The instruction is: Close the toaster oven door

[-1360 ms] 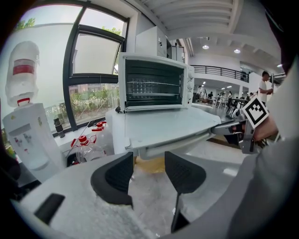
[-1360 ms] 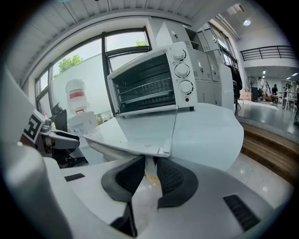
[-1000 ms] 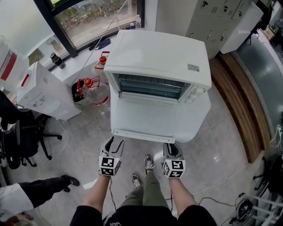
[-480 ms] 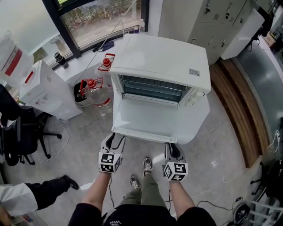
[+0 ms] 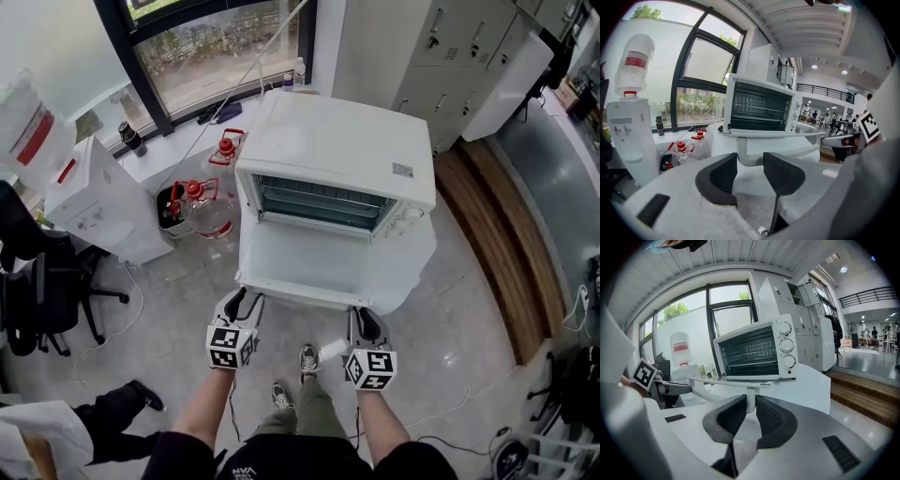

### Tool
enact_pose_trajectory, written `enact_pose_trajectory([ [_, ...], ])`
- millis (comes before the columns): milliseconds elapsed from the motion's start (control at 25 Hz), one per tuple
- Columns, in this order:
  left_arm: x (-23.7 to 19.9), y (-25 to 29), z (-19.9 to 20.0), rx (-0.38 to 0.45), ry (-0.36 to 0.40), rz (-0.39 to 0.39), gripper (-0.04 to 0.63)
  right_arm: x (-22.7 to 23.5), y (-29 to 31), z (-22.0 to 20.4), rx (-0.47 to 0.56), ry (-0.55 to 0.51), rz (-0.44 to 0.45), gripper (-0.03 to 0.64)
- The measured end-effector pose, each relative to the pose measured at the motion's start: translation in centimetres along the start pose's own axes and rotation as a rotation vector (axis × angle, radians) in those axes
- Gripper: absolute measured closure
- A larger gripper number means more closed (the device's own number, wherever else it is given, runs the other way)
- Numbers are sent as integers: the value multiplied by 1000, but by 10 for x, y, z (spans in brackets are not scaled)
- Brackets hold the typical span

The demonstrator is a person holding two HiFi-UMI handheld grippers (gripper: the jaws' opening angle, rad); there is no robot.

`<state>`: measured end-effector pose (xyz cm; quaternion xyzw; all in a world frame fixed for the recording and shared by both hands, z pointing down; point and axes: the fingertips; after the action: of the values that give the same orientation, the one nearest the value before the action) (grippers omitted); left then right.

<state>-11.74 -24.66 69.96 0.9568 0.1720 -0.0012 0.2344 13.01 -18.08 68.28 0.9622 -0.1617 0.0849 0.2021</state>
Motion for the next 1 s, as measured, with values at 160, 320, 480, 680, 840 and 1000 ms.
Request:
enact_pose_trajectory([
  [160,0,-2,9,5,-11,-8,408,-1,-1,9,6,0,0,549],
  [320,-1,-3,17,10,-28,-25,413,-2,-2,18,11,0,3,550],
  [480,-1,-5,32,23,-39,-41,417,-2,-3,32,13,-2,0,551],
  [680,-1,-6,50,31,-50,-54,419,-2,-3,49,2,-12,1,549],
  [840,-1,-6,64,43,-56,-69,420,-3,-2,65,22,-26,4,549],
  [1000,0,-5,79,56,-58,-70,420,-1,-1,79,39,-34,7,549],
])
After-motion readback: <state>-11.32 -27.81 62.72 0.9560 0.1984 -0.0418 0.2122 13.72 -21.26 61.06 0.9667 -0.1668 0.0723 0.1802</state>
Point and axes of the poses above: the fingertips, and each gripper's own axes: y forward along the fingers, x to its right, z out of its top, and after that the axes turned 11 degrees about z, right-handed
